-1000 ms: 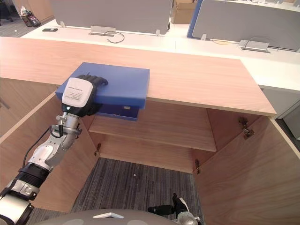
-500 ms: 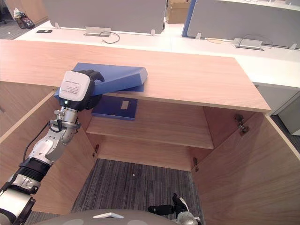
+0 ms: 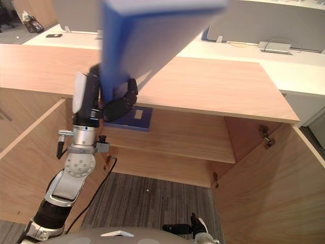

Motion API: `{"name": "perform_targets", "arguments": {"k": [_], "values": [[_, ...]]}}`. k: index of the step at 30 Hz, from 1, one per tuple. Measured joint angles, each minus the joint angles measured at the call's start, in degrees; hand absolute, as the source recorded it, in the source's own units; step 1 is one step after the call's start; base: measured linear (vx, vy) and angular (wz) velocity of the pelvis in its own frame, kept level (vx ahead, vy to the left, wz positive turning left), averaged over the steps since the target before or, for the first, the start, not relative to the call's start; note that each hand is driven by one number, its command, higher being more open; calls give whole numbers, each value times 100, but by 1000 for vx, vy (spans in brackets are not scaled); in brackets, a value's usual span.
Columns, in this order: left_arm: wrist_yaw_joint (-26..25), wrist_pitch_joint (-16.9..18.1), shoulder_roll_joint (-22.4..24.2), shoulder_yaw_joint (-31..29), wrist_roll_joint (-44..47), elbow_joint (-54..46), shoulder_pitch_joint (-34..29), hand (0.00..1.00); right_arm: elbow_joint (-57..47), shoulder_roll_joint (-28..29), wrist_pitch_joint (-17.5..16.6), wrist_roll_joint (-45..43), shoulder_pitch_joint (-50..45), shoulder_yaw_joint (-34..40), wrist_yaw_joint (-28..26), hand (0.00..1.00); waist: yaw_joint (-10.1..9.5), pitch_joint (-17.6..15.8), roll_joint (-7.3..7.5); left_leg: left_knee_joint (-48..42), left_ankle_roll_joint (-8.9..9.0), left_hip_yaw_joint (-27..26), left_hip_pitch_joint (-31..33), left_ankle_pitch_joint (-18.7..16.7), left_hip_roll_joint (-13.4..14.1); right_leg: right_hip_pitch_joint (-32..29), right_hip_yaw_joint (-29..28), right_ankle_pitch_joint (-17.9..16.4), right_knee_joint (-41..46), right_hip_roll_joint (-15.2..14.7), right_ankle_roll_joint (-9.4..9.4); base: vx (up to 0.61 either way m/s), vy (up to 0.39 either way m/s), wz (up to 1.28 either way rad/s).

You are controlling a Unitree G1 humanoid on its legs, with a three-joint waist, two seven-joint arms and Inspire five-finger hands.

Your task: Walk over to the cabinet, pick up the folder, carry it to the office cabinet, place the folder inside the office cabinet, then close the office cabinet door

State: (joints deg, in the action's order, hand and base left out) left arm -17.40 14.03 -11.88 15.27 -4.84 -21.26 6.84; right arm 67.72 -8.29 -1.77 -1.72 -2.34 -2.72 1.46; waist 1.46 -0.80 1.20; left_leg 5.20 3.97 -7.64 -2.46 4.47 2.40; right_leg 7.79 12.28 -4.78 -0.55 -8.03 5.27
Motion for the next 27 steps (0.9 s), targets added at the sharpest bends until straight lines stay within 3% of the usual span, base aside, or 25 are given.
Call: {"name": "perform_targets", "arguments": {"k": [2,4,8,12,16,20,22,27], "values": [[571,224,119,8,1907,-143,-60,0,109,-25,-5,-743,421,-45,243,100,-156,34,-67,-13,-21,110,160,85,14,-190,42,27,69,26,7,-61,-15,27],[933,248,163,-245,3189,-274,-360,0,-1013,24,-64,-1276,215,80,238,100,-268,82,-120,-23,-29,191,184,107,2,-154,139,29,69,20,6,-6,-18,26],[1135,249,234,-1192,4542,-411,-1046,0,-2945,218,-458,-1674,-394,253,109,100,-236,107,-143,-25,-27,148,176,112,7,-163,128,37,81,27,-6,2,-4,0],[1163,324,300,-1850,5221,-413,-1352,0,-3757,465,-650,-2207,-905,601,-74,100,-152,113,-28,-19,-23,17,152,95,14,-223,4,31,118,19,-15,-41,7,-15],[1172,509,454,-2131,5501,-430,-1563,0,-4004,763,-724,-4227,-1649,939,-776,100,-69,172,67,-8,-42,-197,105,35,23,-341,-235,30,141,6,-18,-29,18,-30],[1324,464,553,-2232,5631,-541,-1895,0,-4434,918,-736,-5247,-2091,1018,-1198,100,118,176,18,-21,-36,-428,87,14,46,-469,-475,84,137,18,-6,-11,19,-31],[1433,458,604,-2233,5630,-541,-1894,0,-4715,918,-746,-5392,-2183,1021,-1305,100,210,179,-8,-23,-34,-493,80,5,53,-486,-523,125,128,24,-1,-1,6,-24],[1580,453,661,-2233,5630,-541,-1905,0,-5544,918,-773,-5553,-2228,1086,-1508,100,232,233,-118,-22,-37,-649,-2,-61,52,-484,-690,165,84,24,17,11,11,-16]]}}
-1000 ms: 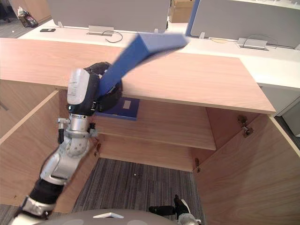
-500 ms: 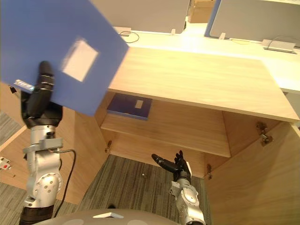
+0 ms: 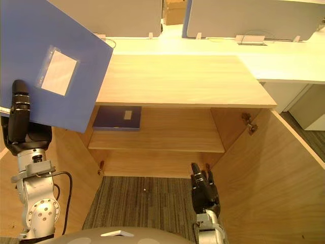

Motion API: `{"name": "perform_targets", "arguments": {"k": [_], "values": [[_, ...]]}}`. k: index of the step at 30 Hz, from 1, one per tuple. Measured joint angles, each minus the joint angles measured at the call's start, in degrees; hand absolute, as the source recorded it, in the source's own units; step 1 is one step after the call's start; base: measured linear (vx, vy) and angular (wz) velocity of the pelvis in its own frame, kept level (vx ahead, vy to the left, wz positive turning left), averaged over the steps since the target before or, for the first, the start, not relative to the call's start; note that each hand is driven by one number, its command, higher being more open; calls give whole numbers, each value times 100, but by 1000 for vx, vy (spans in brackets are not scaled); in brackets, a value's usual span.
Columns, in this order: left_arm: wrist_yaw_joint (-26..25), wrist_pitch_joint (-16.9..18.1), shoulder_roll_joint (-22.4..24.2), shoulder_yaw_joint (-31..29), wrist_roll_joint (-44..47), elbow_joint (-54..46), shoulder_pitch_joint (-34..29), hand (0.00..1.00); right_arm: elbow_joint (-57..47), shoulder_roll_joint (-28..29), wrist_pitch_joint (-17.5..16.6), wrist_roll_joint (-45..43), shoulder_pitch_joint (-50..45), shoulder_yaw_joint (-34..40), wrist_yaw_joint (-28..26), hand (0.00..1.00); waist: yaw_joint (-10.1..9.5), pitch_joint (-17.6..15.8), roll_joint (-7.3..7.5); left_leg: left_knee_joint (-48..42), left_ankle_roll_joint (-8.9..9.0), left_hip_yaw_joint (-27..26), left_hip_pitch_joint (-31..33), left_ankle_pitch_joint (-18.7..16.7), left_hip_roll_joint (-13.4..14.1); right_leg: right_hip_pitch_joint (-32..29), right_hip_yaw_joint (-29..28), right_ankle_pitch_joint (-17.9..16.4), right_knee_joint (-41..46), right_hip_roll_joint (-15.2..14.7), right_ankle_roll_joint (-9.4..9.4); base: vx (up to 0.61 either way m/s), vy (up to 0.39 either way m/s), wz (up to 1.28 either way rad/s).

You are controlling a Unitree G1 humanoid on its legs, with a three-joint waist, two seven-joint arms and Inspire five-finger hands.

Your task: Walk over to the cabinet, pick up the folder, carry it to the office cabinet, place the folder inside the office cabinet, then close the office cabinet door

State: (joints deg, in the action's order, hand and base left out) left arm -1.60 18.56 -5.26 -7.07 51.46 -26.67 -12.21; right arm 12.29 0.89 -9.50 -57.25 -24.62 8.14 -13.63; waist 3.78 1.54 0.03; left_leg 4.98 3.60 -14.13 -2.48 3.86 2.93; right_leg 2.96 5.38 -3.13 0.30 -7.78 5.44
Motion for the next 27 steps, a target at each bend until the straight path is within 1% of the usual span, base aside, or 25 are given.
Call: {"name": "perform_targets", "arguments": {"k": [3,5,7,8,10,11,12,13,16,19,21,23,24,26,27], "values": [[73,0,0,-1,2,7,2,0,-723,0,-14,-50,90,114,-2,100,-21,35,-55,-1,1,-29,1,-17,-1,2,-23,17,-43,1,4,17,4,-4],[120,-5,-2,0,23,56,25,0,-1223,-12,-137,-126,224,189,-2,100,-26,49,-75,-2,2,-32,1,-23,-4,2,-29,19,-47,1,8,0,0,0],[257,-8,-53,1,72,249,151,0,-1777,-61,-298,-186,579,257,6,100,-32,50,-77,-3,2,-34,0,-23,-6,2,-40,25,-47,1,12,0,0,0],[377,-16,-174,37,217,436,280,0,-2096,-200,-407,-181,849,254,12,100,-40,51,-77,-4,2,-36,0,-23,-9,2,-52,31,-46,1,14,0,0,0],[603,-84,-484,127,412,798,544,0,-2494,-526,-495,-165,1379,201,7,100,-47,54,-72,-4,-4,-37,-3,-19,-13,2,-64,44,-42,1,16,0,0,0],[823,-185,-767,276,517,1062,786,0,-2705,-767,-562,-165,1874,135,-7,100,-47,62,-60,-4,-11,-36,-4,-14,-16,1,-65,53,-37,-1,17,0,0,0],[926,-252,-872,340,539,1150,881,0,-2767,-846,-585,-165,2073,105,-22,100,-51,65,-53,-4,-12,-36,-4,-13,-17,1,-65,56,-37,-2,18,0,0,0],[1148,-343,-1076,497,599,1296,1067,0,-2856,-974,-614,-165,2444,58,-71,100,-57,68,-44,-4,-16,-35,-4,-10,-21,1,-65,59,-34,-5,19,0,0,0],[1662,-579,-1455,837,695,1498,1438,0,-2949,-1130,-621,-167,3056,-123,-125,100,-67,70,-41,-3,-19,-29,-3,-8,-30,1,-61,60,-25,-13,20,0,0,0],[2056,-762,-1630,1054,694,1509,1697,0,-2951,-1282,-622,-175,3321,-203,-99,100,-66,70,-41,-1,-19,-23,-1,-8,-31,2,-55,60,-22,-13,20,0,0,0],[2249,-777,-1734,1098,698,1516,1767,0,-2948,-1535,-622,-234,3422,-208,-58,100,-58,70,-41,1,-19,-23,0,-7,-32,3,-56,60,-21,-12,20,0,0,0],[2379,-778,-2014,1262,705,1681,1956,0,-2933,-2229,-637,-279,3571,-208,-12,100,-54,70,-41,5,-27,-23,0,1,-30,9,-63,61,20,-10,20,0,0,0],[2395,-778,-2078,1307,706,1721,1990,0,-2924,-2362,-637,-280,3610,-211,-7,100,-50,70,-41,7,-30,-23,0,4,-30,4,-66,61,33,-10,20,0,0,0],[2450,-861,-2362,1549,710,1849,2119,0,-2831,-2936,-641,-399,3818,-269,-8,100,-34,72,-34,20,-45,-25,0,16,-31,-10,-79,65,65,-11,22,-32,6,-1],[2476,-884,-2427,1600,710,1849,2119,0,-2805,-3029,-641,-403,3872,-316,-8,100,-29,72,-33,21,-47,-28,0,20,-32,-13,-84,71,65,-12,20,0,0,0]]}}
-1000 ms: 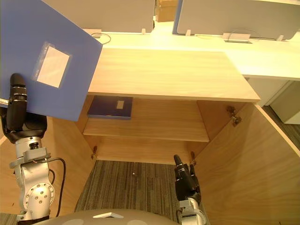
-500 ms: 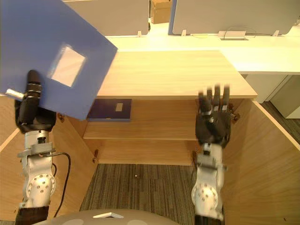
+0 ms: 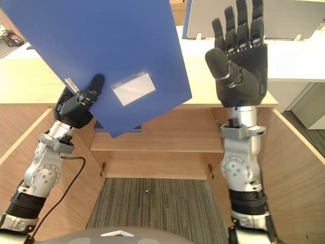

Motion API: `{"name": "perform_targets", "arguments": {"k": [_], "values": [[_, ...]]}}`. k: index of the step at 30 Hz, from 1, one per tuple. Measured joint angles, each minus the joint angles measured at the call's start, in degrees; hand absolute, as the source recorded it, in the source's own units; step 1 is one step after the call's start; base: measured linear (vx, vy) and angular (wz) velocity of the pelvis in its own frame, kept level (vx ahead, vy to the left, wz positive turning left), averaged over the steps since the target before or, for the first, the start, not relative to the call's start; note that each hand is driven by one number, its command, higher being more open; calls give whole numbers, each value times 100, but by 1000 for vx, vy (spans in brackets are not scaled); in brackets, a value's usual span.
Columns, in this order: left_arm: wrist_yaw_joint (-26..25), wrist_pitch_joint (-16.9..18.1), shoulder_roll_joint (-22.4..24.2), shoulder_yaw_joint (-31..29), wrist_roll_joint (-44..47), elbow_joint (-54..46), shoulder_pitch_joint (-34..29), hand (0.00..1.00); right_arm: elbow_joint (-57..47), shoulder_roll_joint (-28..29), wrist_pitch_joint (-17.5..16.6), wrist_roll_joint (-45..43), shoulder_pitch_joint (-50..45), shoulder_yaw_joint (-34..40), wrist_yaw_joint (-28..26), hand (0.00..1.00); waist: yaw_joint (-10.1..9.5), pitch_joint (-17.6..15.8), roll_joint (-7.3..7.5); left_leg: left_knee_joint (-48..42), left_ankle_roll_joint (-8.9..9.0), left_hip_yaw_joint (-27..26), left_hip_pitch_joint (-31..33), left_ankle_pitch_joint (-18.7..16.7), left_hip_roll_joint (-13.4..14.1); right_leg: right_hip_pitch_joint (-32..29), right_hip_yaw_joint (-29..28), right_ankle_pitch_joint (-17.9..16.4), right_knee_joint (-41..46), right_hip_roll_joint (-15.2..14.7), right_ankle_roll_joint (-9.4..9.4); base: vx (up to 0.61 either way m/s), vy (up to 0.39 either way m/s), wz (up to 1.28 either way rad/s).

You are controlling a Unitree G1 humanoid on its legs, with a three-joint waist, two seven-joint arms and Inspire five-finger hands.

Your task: Walk over to the cabinet, pick up the folder, carry it to the office cabinet, place the folder inside the office cabinet, then close the office cabinet door

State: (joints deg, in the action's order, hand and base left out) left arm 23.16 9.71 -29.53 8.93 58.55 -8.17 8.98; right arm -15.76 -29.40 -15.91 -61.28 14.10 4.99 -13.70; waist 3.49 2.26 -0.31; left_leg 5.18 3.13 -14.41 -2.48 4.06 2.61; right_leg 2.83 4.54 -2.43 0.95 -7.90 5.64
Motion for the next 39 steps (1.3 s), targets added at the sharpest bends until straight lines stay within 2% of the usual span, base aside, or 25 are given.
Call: {"name": "perform_targets", "arguments": {"k": [5,11,17,25,26,30,33,36,39], "values": [[346,-106,-298,449,-5,3,135,0,441,-654,90,16,410,-661,-184,100,-27,1,7,6,-20,-3,12,61,2,-47,-10,30,4,1,5,0,0,0],[303,-105,-593,506,87,9,310,0,971,-1323,183,-48,926,-996,-469,100,-54,85,75,9,-38,53,173,185,4,-178,29,98,4,5,11,-42,5,5],[291,-44,-1005,704,404,121,481,0,1162,-1780,205,-287,1281,-1498,-672,100,-42,187,204,9,-42,156,222,282,12,-186,125,137,19,12,-5,-38,6,8],[191,24,-1363,853,415,122,539,0,1167,-1965,280,-472,1285,-2144,-833,100,-98,344,285,10,-82,161,339,353,8,-292,117,133,-17,3,-10,-41,16,0],[176,24,-1435,917,420,131,542,0,1169,-2098,280,-500,1286,-2289,-837,0,-117,360,308,10,-83,163,339,354,6,-291,116,134,-17,2,-11,0,0,0],[185,28,-1833,1221,638,326,697,0,1084,-2811,322,-996,1289,-3014,-1092,0,-188,472,402,6,-75,189,359,356,11,-286,136,166,-48,13,-40,14,-2,3],[298,32,-2189,1416,664,485,732,0,1039,-3217,560,-1175,1242,-3494,-1281,0,-209,529,472,-6,-69,219,390,355,10,-282,150,188,-79,19,-49,32,0,4],[409,30,-2314,1653,664,690,732,0,1039,-3256,785,-1199,1030,-3650,-1281,0,-232,544,496,-17,-63,226,385,351,5,-295,148,189,-4,14,-48,0,0,0],[443,21,-2322,1826,663,745,728,0,1039,-3249,823,-1182,766,-3628,-1277,0,-264,542,497,-16,-44,227,380,335,9,-294,145,158,5,15,-88,0,0,0]]}}
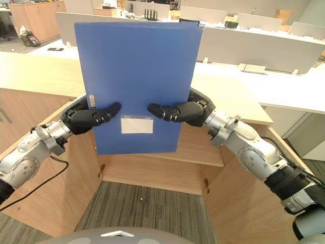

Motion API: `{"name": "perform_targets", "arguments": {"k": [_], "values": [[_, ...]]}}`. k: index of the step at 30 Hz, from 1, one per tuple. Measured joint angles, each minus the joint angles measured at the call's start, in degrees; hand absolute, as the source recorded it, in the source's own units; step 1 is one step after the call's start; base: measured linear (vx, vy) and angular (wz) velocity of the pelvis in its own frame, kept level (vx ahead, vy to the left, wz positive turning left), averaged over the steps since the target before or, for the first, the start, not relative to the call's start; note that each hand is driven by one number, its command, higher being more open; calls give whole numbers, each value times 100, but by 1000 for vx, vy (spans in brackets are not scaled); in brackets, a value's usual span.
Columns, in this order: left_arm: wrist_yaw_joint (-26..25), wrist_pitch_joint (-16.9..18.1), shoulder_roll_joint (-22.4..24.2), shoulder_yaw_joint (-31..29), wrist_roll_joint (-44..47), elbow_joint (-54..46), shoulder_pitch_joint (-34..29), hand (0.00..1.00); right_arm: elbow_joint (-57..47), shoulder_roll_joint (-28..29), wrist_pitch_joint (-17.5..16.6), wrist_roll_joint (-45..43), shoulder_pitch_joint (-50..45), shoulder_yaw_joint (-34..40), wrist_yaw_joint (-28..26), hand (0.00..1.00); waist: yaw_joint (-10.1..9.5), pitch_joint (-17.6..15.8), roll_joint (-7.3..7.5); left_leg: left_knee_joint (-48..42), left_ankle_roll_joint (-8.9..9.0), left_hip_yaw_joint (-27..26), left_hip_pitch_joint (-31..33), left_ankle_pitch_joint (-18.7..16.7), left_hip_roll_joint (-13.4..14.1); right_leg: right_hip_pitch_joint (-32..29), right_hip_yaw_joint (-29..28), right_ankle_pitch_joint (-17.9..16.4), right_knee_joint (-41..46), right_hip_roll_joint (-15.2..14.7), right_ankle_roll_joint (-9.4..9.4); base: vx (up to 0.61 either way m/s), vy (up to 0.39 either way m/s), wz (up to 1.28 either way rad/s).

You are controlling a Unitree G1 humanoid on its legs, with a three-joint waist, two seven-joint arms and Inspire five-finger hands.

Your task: Walk over to the cabinet, pick up the folder, carry it to the office cabinet, place the folder inside the office cabinet, then close the office cabinet door

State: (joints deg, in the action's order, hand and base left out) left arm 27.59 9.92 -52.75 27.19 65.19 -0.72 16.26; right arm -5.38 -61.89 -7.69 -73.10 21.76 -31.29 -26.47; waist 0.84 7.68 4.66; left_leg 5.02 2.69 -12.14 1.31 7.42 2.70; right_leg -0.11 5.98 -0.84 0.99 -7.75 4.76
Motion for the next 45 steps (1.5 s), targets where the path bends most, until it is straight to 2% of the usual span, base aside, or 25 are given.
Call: {"name": "perform_targets", "arguments": {"k": [5,6,10,11,12,13,14,16,17,19,20,22,28,29,31,34,37,40,41,42,45], "values": [[8,-17,12,292,64,-2,-236,0,-2,621,107,547,-658,507,247,0,-21,-9,-14,15,61,-17,9,-57,20,-79,-28,-53,97,9,-17,-2,2,-2],[7,-11,-18,449,164,-2,-355,100,-42,653,130,598,-818,505,279,0,-20,-11,-17,14,62,-17,10,-61,20,-82,-32,-67,107,7,-14,0,0,0],[6,99,-545,1350,209,43,-810,100,-271,568,521,761,-1392,363,343,0,-17,-14,-10,10,84,-18,14,-82,32,-76,-28,-90,161,15,-1,43,-3,0],[6,76,-695,1673,-29,175,-868,100,-271,550,665,835,-1468,237,362,0,-14,-20,-12,12,85,-15,12,-83,38,-82,-22,-88,195,16,27,37,-6,0],[12,38,-734,1751,-207,259,-953,100,-271,551,729,922,-1474,134,366,0,-8,-24,-18,14,86,-19,9,-83,43,-82,-24,-88,195,21,27,34,-8,-1],[37,-55,-768,1919,-578,413,-1101,100,-273,554,860,1055,-1478,-85,368,0,3,-39,-26,17,86,-21,9,-84,52,-83,-22,-90,195,30,26,0,0,0],[85,-237,-736,1978,-1335,573,-1300,100,-276,609,1036,1362,-1502,-267,372,0,-3,-96,-25,20,104,-26,-1,-97,68,-87,-21,-98,196,43,19,0,0,0],[179,-397,-619,1869,-1945,671,-1532,100,-282,712,1162,1592,-1563,-329,370,0,-16,-170,-20,21,105,-26,-14,-96,77,-96,-18,-133,196,53,-9,0,0,0],[305,-522,-167,1278,-2885,856,-2092,100,-282,934,1280,1895,-1730,-330,370,0,-30,-261,-34,22,103,-11,-9,-99,96,-83,-12,-155,153,62,-24,-20,-6,3],[365,-525,291,655,-3530,1035,-2482,100,-281,1080,1296,2090,-1866,-279,371,0,-32,-301,-44,22,95,9,19,-103,100,-84,6,-159,112,65,-12,-4,-3,5],[379,-525,799,187,-4168,1219,-2709,100,-278,1199,1342,2352,-1959,-172,371,0,-62,-339,-58,23,92,22,43,-105,103,-84,15,-158,79,70,-9,10,-2,6],[366,-507,1599,-303,-4715,1705,-2873,100,-276,1330,1393,2729,-2046,16,359,0,-113,-363,-80,23,97,83,88,-101,104,-83,66,-159,49,67,-8,24,-4,13],[346,-489,3087,-1010,-4894,3543,-2960,100,-83,1531,1483,3404,-2079,144,321,0,-228,-365,-81,22,74,148,147,-68,102,-56,152,-105,-20,85,15,66,-18,7],[341,-473,3424,-1208,-4962,4054,-2904,100,-10,1553,1488,3577,-2039,88,316,0,-236,-367,-83,21,75,157,143,-68,102,-44,162,-105,-21,87,14,56,-17,2],[297,-443,3816,-1447,-4989,4843,-2795,100,302,1610,1481,3816,-1798,-174,264,0,-220,-383,-95,19,78,184,119,-71,103,19,188,-105,-47,99,14,34,-16,8],[189,-358,4173,-1976,-5187,5625,-2474,100,1007,1942,1441,3948,-1554,-328,263,0,-187,-489,-174,20,80,224,27,-74,94,113,220,-105,-58,93,15,-21,-1,4],[-28,-358,4398,-2414,-5230,5808,-2466,100,1519,2246,1225,4148,-1541,-214,191,0,-109,-538,-282,21,83,203,-6,-80,89,123,190,-113,-48,85,18,-39,17,-4],[-227,-375,4578,-2882,-5239,5924,-2464,100,2244,2749,1137,4388,-1630,230,158,0,-54,-575,-327,22,87,202,-9,-84,95,112,184,-144,-51,87,17,-31,5,-1],[-466,-390,4670,-3207,-5239,6007,-2463,100,2768,3049,1113,4612,-1674,565,158,0,-53,-575,-339,22,134,202,-15,-120,94,118,182,-158,-50,85,3,0,0,0],[-513,-401,4680,-3266,-5240,6016,-2462,100,2842,3080,1113,4642,-1675,606,158,0,-54,-575,-339,22,134,202,-15,-120,94,117,181,-158,-50,85,3,0,0,0],[-1045,-528,4668,-3938,-5249,6280,-2477,100,3706,3428,1075,5060,-1703,1202,118,0,-62,-592,-355,22,135,206,-30,-141,90,147,202,-164,-69,82,1,0,0,0]]}}
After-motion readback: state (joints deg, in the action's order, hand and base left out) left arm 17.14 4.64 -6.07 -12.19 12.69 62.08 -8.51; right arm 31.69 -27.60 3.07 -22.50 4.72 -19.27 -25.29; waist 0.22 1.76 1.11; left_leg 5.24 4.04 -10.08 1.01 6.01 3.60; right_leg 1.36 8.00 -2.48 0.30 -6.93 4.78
